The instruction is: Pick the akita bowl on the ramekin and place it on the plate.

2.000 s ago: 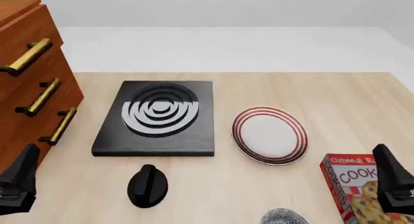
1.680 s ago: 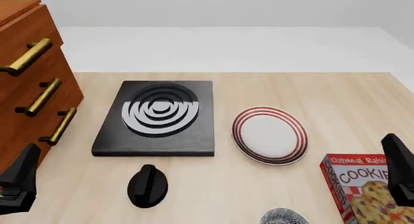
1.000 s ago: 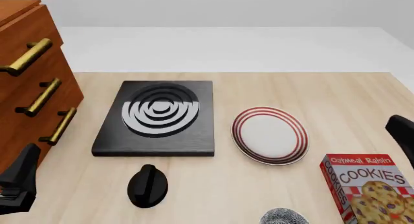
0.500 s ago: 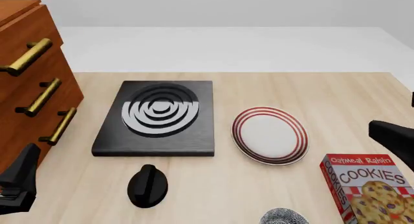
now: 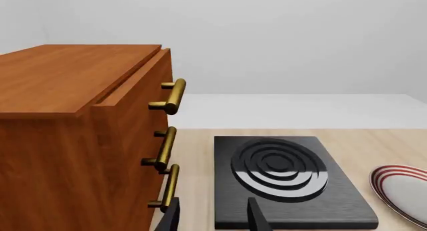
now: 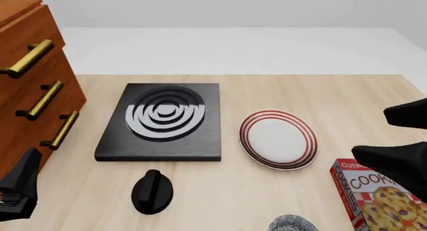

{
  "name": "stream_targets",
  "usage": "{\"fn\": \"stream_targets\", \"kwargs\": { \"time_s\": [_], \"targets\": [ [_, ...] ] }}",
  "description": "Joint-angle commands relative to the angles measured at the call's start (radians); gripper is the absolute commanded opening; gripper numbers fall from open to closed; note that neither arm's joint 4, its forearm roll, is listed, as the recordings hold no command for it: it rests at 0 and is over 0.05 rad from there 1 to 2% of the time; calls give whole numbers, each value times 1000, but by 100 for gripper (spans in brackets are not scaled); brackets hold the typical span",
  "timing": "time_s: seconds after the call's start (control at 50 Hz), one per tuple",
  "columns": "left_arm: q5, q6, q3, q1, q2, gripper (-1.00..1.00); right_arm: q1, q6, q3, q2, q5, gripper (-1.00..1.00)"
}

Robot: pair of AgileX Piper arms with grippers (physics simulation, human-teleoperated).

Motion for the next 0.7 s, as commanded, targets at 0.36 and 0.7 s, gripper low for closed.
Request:
{"fn": "stream_targets", "kwargs": {
  "time_s": [0.36,0.7],
  "targets": [
    [0,0,0,0,0,100,47,-69,31,122,137,100],
    [0,0,0,0,0,100,76,-57,97,217,69,100]
  ]
}}
